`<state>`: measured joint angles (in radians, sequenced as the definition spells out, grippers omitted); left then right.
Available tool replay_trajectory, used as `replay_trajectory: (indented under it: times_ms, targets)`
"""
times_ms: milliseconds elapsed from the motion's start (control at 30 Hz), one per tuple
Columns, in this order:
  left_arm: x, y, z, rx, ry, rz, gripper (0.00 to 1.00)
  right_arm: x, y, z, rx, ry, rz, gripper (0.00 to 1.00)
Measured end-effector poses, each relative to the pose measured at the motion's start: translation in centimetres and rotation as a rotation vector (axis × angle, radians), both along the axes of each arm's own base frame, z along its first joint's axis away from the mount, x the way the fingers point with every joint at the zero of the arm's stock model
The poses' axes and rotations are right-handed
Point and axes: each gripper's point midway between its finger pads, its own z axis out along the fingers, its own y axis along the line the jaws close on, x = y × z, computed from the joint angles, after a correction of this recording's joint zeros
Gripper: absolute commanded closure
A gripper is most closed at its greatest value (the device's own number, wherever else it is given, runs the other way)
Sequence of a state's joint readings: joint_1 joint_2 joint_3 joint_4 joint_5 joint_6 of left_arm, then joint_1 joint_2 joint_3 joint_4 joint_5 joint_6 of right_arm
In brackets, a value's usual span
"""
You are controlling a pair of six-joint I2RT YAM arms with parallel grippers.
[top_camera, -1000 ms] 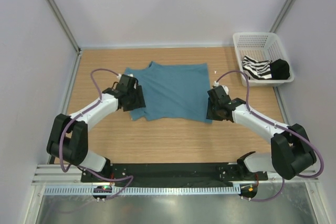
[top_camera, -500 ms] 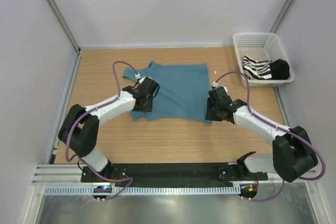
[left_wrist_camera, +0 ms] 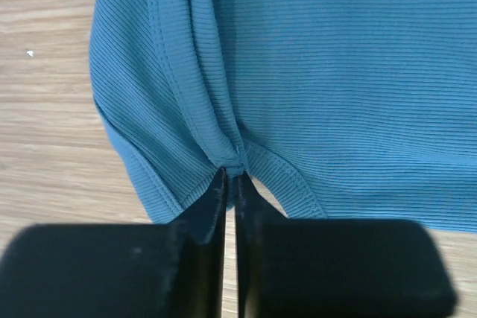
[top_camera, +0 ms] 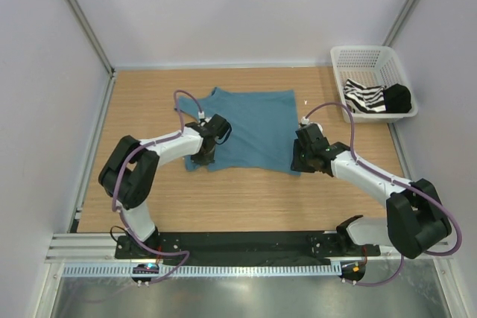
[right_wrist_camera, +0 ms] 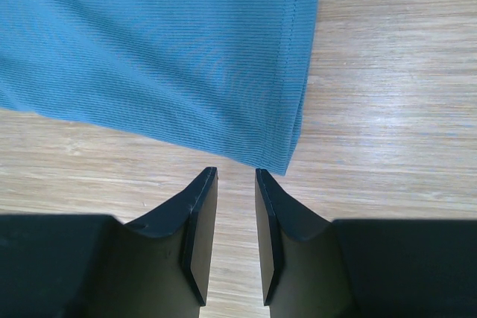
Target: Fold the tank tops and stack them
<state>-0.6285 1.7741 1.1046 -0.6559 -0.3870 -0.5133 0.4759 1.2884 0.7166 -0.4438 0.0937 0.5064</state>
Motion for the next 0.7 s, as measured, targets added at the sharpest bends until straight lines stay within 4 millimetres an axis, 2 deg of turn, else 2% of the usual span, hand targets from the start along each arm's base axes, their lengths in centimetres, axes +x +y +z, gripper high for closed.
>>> replay_trajectory:
  times_ms: [167,300,333,467,600,700]
  targets:
    - [0.2,0.2,0.4,-0.003,-0.008,0.004,1.0,-0.4,-0.2,-0.6,-0.008,0.014,-0.001,0.66]
    - [1.1,0.7,1.9,-0.09,-0.035,0.041,1.0,-0.5,-0.5,-1.4,-0.029,0.038,-0.01,0.63]
    - [1.5,1.2,2.5,-0.125,-0.05,0.067,1.0,-0.5,-0.5,-1.6,-0.032,0.043,-0.013,0.58]
    - [3.5,3.5,4.0,-0.306,-0.112,0.204,1.0,-0.8,-0.8,-2.0,-0.038,0.052,-0.024,0.58]
    - [4.4,6.3,3.0,-0.474,-0.115,0.342,1.0,-0.7,-0.7,-2.2,-0.037,0.056,-0.027,0.58]
    - [4.8,6.9,2.7,-0.579,-0.099,0.395,1.0,-0.8,-0.7,-2.8,-0.045,0.074,-0.029,0.58]
